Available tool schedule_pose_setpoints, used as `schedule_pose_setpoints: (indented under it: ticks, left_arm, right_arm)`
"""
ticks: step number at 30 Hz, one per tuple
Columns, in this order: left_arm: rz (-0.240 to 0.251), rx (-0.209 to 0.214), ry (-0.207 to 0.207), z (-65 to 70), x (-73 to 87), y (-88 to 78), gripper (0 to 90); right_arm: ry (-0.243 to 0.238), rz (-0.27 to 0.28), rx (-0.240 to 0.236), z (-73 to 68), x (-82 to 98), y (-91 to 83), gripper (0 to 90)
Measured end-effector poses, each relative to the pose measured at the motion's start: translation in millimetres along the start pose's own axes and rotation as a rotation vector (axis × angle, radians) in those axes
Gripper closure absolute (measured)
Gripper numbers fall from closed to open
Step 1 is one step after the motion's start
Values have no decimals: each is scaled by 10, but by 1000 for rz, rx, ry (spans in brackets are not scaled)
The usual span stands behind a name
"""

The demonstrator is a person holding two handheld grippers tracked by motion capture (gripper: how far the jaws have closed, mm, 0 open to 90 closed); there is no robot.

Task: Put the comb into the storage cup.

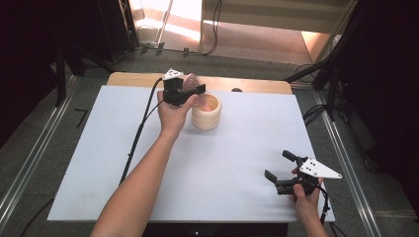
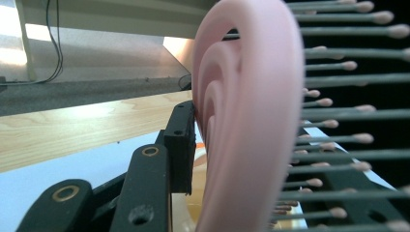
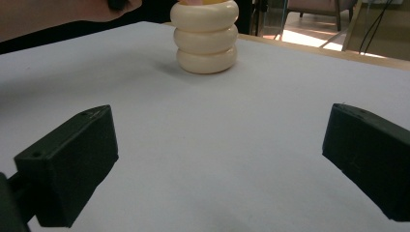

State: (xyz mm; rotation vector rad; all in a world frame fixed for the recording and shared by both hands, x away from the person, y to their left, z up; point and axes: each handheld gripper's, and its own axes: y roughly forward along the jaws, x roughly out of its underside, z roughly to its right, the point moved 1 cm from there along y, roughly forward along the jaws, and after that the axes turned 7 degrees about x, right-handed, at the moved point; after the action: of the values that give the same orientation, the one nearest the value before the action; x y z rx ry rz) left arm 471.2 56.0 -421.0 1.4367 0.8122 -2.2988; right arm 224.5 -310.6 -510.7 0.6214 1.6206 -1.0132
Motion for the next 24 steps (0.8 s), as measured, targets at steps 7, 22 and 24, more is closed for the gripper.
schedule_pose_setpoints:
  ticks: [7,22,24]
  left_arm:
    - [16,41,-29,-62,18,-60,431]
    - [10,1,71,-16,37,-156,0]
    - [12,5,75,-9,42,-171,0]
  right_arm:
    - [-5,0,1,-3,1,4,0]
    - [-6,-1,2,-5,1,8,0]
    - [-4,-2,2,-6,2,8,0]
